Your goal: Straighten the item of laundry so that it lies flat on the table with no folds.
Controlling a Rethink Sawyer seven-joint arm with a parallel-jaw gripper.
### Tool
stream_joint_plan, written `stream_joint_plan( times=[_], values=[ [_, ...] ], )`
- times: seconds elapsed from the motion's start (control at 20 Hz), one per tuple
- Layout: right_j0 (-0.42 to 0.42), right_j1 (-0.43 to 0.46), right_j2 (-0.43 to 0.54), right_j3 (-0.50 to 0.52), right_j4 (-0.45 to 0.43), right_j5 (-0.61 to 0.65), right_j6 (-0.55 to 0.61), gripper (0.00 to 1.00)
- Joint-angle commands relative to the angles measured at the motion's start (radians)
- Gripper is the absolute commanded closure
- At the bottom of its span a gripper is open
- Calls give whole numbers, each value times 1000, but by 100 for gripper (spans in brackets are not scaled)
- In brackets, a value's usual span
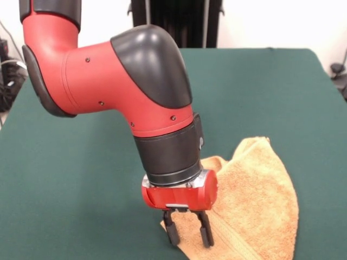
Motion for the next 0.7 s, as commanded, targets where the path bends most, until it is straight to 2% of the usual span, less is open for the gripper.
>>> stream_joint_plan(
  times=[0.05, 0.5, 0.55, 0.7],
  values=[
    [61, 56, -26, 20, -47, 65, -86, 0],
    [59, 62, -21, 26, -43, 56, -85, 0],
    [60, 62, -22, 25, -42, 62, -83, 100],
    [62, 61, -25, 23, -43, 62, -81, 100]
  ],
)
